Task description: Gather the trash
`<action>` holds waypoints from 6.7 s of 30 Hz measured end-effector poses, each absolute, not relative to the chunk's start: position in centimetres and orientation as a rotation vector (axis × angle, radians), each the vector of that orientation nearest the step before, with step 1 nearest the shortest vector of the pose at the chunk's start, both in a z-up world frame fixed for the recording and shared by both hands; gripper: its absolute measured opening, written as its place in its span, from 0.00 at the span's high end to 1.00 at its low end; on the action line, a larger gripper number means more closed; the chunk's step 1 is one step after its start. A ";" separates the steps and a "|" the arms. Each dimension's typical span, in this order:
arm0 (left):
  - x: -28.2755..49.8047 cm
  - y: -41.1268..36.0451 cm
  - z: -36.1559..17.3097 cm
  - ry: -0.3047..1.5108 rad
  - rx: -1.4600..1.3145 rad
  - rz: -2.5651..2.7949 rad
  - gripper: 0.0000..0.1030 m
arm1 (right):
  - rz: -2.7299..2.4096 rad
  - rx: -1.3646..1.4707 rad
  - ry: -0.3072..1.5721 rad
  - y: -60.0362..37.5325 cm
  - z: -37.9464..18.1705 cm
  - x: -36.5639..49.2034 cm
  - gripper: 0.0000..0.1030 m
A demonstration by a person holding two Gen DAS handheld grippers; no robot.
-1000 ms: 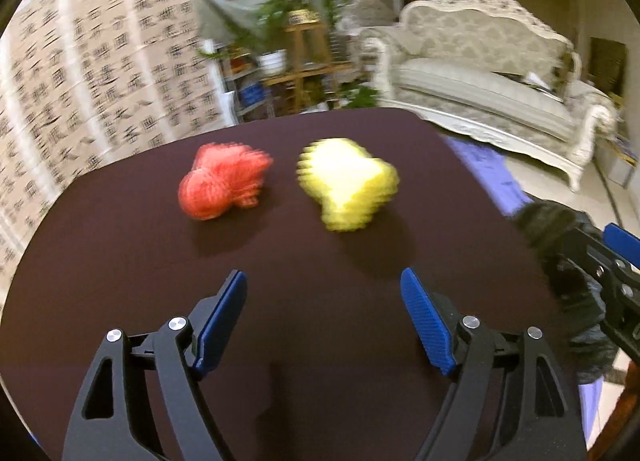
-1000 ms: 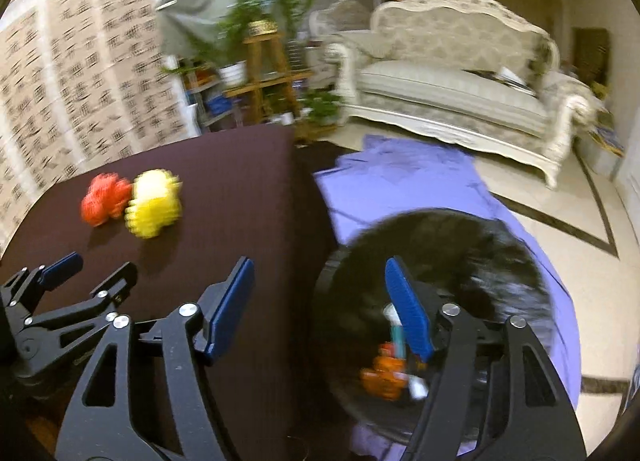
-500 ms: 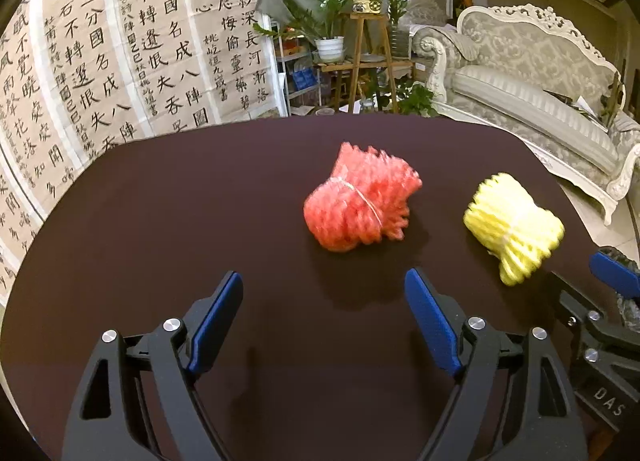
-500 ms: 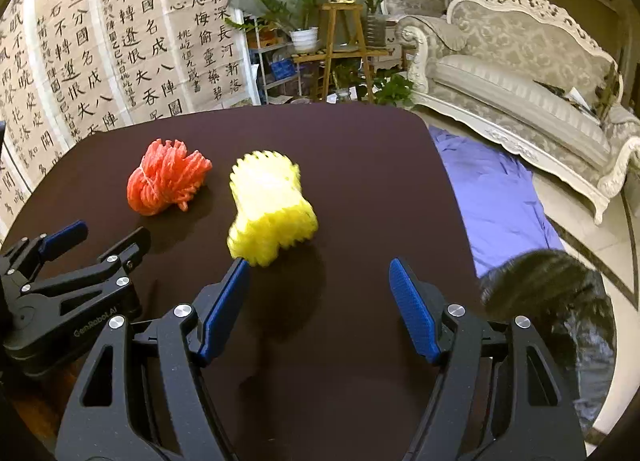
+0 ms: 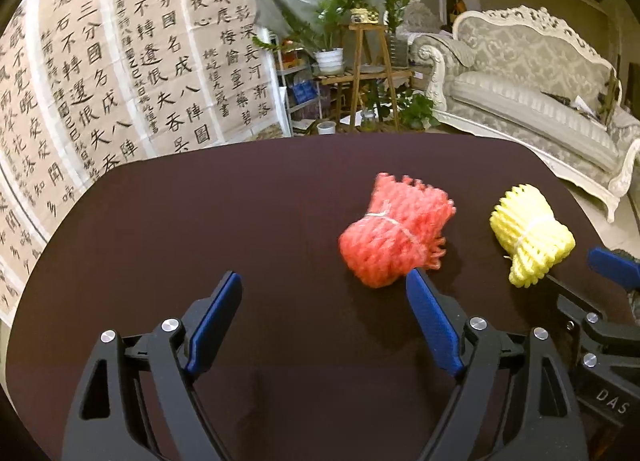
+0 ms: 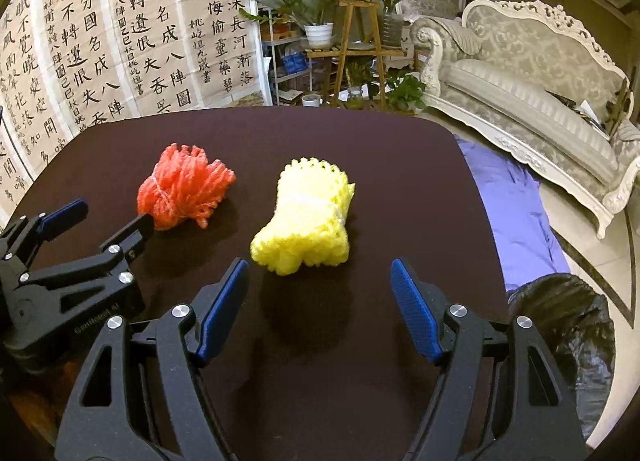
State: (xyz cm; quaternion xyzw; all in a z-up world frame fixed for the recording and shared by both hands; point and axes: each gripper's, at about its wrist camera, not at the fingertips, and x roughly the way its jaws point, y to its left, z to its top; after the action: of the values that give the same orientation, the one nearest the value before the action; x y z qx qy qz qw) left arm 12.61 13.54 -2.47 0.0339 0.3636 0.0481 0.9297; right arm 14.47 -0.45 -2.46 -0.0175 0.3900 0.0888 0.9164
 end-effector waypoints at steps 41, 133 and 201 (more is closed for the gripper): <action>17.8 11.2 -3.5 0.815 0.082 -0.085 0.37 | 0.125 -0.008 0.849 -1.6 -4.0 18.3 0.57; 6.9 -14.1 -2.2 0.663 0.194 -0.286 0.51 | -0.322 0.136 0.617 -26.6 -3.2 2.2 0.58; -1.5 -4.1 2.6 0.583 0.117 -0.214 0.17 | -0.385 0.120 0.479 -19.4 3.4 -8.9 0.09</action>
State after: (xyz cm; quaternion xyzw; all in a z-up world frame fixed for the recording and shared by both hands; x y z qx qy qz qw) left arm -1.46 -4.06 2.64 0.0576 0.2866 -0.1052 0.9505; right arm -8.95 -19.45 3.40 0.0592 0.2355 -0.1894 0.9514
